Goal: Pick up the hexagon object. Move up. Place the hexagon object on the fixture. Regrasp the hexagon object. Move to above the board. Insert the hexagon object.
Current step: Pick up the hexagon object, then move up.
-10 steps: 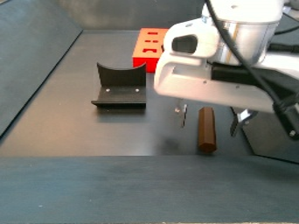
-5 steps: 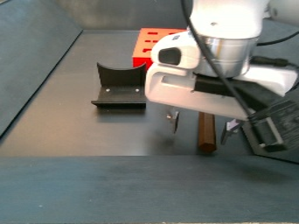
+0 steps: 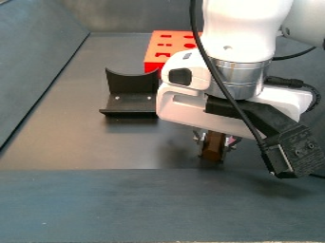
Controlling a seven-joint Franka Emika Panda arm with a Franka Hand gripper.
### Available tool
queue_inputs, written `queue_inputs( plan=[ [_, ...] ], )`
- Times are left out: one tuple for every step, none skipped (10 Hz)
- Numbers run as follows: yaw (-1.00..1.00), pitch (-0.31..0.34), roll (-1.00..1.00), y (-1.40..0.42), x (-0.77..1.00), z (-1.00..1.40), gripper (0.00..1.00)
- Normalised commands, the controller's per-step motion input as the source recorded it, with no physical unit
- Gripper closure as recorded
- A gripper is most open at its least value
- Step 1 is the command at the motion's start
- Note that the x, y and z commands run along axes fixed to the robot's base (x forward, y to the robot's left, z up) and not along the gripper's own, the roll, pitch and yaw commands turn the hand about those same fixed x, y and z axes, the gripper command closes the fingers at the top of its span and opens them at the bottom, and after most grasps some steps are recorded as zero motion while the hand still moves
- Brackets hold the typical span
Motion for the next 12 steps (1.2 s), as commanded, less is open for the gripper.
queue_inputs(
  plan=[
    [0.0,0.0,0.0,0.0,0.0,0.0,1.0],
    [0.0,0.0,0.0,0.0,0.0,0.0,1.0],
    [0.0,0.0,0.0,0.0,0.0,0.0,1.0],
    [0.0,0.0,0.0,0.0,0.0,0.0,1.0],
    [0.0,0.0,0.0,0.0,0.0,0.0,1.0],
    [0.0,0.0,0.0,0.0,0.0,0.0,1.0],
    [0.0,0.0,0.0,0.0,0.0,0.0,1.0],
    [0.0,0.0,0.0,0.0,0.0,0.0,1.0],
    [0.0,0.0,0.0,0.0,0.0,0.0,1.0],
    [0.0,0.0,0.0,0.0,0.0,0.83,1.0],
    [0.0,0.0,0.01,0.02,0.02,0.83,1.0],
    [-0.01,0.034,0.01,0.02,0.0,0.73,1.0]
  ],
)
